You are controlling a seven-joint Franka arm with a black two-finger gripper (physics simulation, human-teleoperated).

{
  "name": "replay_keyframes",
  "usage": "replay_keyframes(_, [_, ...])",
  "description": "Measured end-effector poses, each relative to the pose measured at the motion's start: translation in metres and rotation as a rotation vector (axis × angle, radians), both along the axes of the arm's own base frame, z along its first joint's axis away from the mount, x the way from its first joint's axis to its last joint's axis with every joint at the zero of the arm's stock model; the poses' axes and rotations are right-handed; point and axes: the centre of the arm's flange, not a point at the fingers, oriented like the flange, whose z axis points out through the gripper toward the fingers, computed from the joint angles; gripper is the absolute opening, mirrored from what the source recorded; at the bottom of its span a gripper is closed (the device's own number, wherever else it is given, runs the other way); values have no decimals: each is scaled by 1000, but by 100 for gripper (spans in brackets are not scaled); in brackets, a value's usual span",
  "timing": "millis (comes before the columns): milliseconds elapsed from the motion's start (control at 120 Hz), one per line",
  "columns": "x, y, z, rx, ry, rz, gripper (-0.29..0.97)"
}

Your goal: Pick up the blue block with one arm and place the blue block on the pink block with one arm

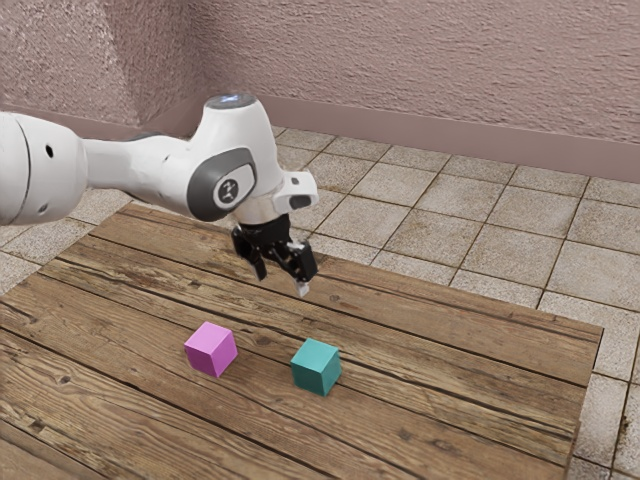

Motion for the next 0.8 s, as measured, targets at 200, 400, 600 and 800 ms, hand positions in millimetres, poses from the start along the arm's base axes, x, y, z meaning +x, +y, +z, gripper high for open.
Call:
replay_keyframes(200, [-6,-23,-34,-3,1,-15,66])
replay_keyframes(400, [-16,-33,-63,4,0,-26,66])
replay_keyframes(600, [-29,-49,-79,2,-4,-48,66])
replay_keyframes(800, [-36,-53,-94,-11,-1,-36,66])
